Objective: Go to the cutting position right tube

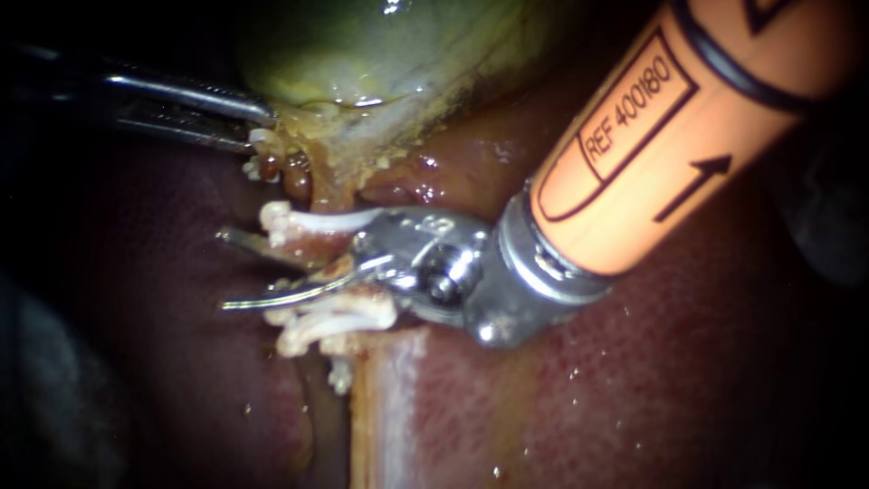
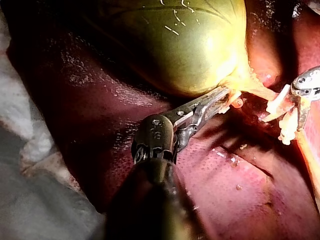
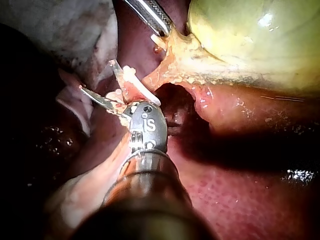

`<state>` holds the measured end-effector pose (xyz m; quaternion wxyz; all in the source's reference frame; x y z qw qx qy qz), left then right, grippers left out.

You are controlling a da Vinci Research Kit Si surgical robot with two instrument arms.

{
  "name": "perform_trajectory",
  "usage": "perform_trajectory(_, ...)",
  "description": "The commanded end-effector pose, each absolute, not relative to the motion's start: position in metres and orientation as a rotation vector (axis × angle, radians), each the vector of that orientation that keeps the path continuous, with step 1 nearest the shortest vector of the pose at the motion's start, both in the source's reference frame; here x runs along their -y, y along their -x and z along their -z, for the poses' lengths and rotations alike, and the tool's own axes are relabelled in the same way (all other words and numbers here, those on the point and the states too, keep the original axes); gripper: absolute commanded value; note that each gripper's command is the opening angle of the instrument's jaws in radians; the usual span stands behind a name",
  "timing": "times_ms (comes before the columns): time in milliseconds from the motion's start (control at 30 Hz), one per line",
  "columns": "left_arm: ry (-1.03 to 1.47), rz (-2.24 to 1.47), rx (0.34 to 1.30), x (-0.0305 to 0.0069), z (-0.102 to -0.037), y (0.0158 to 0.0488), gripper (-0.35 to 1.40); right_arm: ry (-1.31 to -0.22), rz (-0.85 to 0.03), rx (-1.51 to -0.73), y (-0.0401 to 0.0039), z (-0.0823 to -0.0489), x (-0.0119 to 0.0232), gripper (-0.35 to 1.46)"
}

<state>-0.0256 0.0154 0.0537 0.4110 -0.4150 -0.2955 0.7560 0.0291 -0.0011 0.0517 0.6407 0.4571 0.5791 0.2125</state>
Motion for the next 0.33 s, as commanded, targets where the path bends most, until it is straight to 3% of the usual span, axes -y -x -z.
perform_trajectory(33, 1.045, -1.903, 0.744, -0.0154, -0.0537, 0.0256, -0.35, -1.044, -0.484, -1.32, -0.0291, -0.0518, 0.0011, 1.26)
perform_trajectory(333, 1.045, -1.903, 0.744, -0.0154, -0.0537, 0.0256, -0.35, -1.048, -0.487, -1.317, -0.0291, -0.052, 0.0011, 1.26)
